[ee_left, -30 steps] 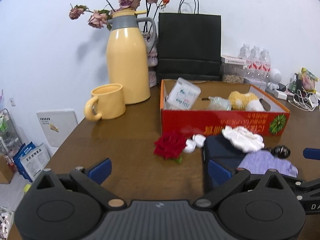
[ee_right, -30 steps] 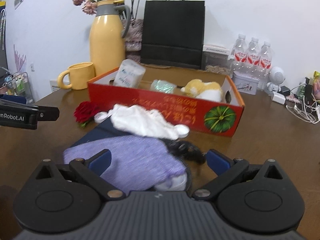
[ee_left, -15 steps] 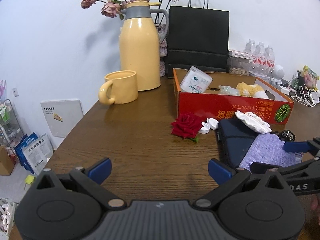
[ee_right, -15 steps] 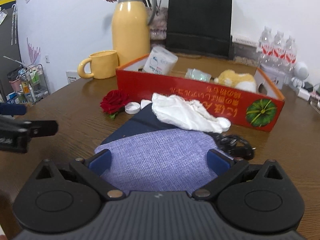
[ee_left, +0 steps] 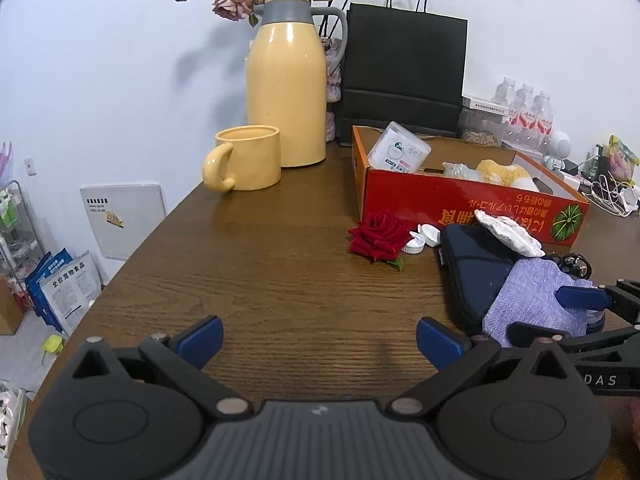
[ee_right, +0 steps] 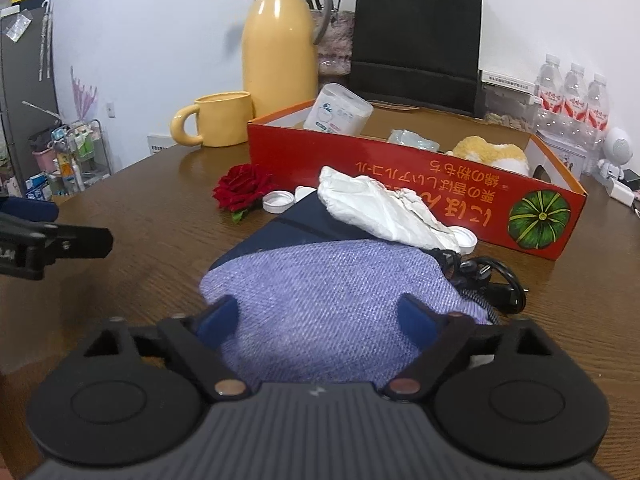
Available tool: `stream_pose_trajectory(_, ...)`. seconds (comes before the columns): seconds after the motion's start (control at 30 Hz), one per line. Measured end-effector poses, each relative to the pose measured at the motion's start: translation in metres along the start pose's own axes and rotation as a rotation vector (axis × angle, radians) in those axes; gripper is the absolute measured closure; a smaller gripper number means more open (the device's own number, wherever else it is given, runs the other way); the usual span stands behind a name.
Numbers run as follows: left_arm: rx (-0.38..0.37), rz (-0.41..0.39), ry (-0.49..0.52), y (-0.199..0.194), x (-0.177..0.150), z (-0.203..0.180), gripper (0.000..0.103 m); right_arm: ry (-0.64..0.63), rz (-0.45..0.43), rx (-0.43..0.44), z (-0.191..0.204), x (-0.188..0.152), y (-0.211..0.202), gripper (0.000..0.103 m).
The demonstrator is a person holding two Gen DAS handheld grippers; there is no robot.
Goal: Organize objects
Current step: 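Grasp the purple cloth with the right gripper and lift it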
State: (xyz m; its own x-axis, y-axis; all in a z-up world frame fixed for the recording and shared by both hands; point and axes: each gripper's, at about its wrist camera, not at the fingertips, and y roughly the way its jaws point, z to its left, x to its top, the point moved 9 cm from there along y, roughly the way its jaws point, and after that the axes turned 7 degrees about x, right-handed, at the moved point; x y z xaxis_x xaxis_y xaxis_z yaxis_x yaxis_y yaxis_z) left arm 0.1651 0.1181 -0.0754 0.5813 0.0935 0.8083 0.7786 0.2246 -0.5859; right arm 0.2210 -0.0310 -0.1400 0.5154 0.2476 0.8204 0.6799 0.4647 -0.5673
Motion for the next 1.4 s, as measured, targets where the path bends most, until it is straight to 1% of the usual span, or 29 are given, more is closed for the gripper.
stream_pose_trajectory(0.07, 0.003, 0.002, 0.000, -0.001, -0.001, 0.000, 0.000, -0.004, -0.004, -0.011, -0.001, -0.001, -0.003, 0.034)
stream_pose_trajectory(0.1, 0.004, 0.003, 0.001, -0.001, -0.001, -0.001, 0.000, -0.005, -0.006, -0.013, -0.002, -0.001, -0.004, 0.037)
stream_pose_trajectory(0.13, 0.004, 0.005, 0.003, -0.002, -0.002, -0.001, 0.000, -0.003, -0.010, -0.012, -0.003, -0.002, -0.007, 0.046)
stream_pose_trajectory(0.17, 0.005, 0.006, 0.004, -0.003, -0.002, -0.002, 0.000, 0.001, -0.014, -0.009, -0.004, -0.002, -0.009, 0.060)
stream_pose_trajectory(0.2, 0.007, 0.006, 0.007, -0.003, -0.003, -0.003, 0.000, 0.007, -0.019, 0.000, -0.005, -0.002, -0.012, 0.067)
stream_pose_trajectory(0.23, 0.009, 0.006, 0.008, -0.004, -0.002, -0.004, 0.000, 0.010, -0.023, 0.006, -0.005, -0.002, -0.014, 0.080)
stream_pose_trajectory(0.3, 0.009, 0.005, 0.010, -0.006, -0.002, -0.006, 0.000, 0.008, -0.029, 0.016, -0.005, -0.003, -0.019, 0.087)
stream_pose_trajectory(0.33, 0.008, 0.004, 0.010, -0.007, -0.002, -0.007, 0.000, 0.004, -0.037, 0.021, -0.004, -0.003, -0.022, 0.094)
stream_pose_trajectory(0.37, 0.007, 0.002, 0.012, -0.008, -0.001, -0.008, 0.000, -0.001, -0.049, 0.022, -0.003, -0.002, -0.025, 0.096)
stream_pose_trajectory(0.4, 0.007, 0.001, 0.015, -0.009, 0.000, -0.010, 0.000, -0.004, -0.064, 0.021, -0.004, -0.001, -0.029, 0.097)
stream_pose_trajectory(0.43, 0.007, -0.001, 0.017, -0.011, 0.001, -0.012, 0.000, -0.004, -0.102, 0.018, -0.005, 0.005, -0.040, 0.098)
stream_pose_trajectory(0.47, 0.007, -0.004, 0.021, -0.012, 0.002, -0.014, 0.000, -0.004, -0.102, 0.018, -0.005, 0.005, -0.040, 0.098)
stream_pose_trajectory(0.6, 0.000, -0.011, 0.032, -0.016, 0.006, -0.026, 0.000, -0.001, -0.165, -0.003, -0.016, 0.018, -0.062, 0.098)
stream_pose_trajectory(0.73, -0.014, -0.014, 0.046, -0.020, 0.007, -0.041, 0.000, 0.014, -0.218, -0.045, -0.036, 0.028, -0.086, 0.098)
stream_pose_trajectory(0.9, -0.035, -0.015, 0.074, -0.023, 0.009, -0.065, 0.000, 0.025, -0.233, -0.070, -0.052, 0.029, -0.096, 0.098)
stream_pose_trajectory(1.1, -0.062, -0.004, 0.111, -0.026, 0.010, -0.100, 0.000, 0.048, -0.241, -0.092, -0.077, 0.022, -0.106, 0.098)
stream_pose_trajectory(1.27, -0.096, 0.031, 0.132, -0.025, 0.009, -0.132, 0.000, 0.053, -0.241, -0.101, -0.094, 0.015, -0.111, 0.098)
stream_pose_trajectory(1.4, -0.119, 0.080, 0.129, -0.020, 0.009, -0.160, 0.000, 0.040, -0.238, -0.100, -0.106, 0.011, -0.113, 0.098)
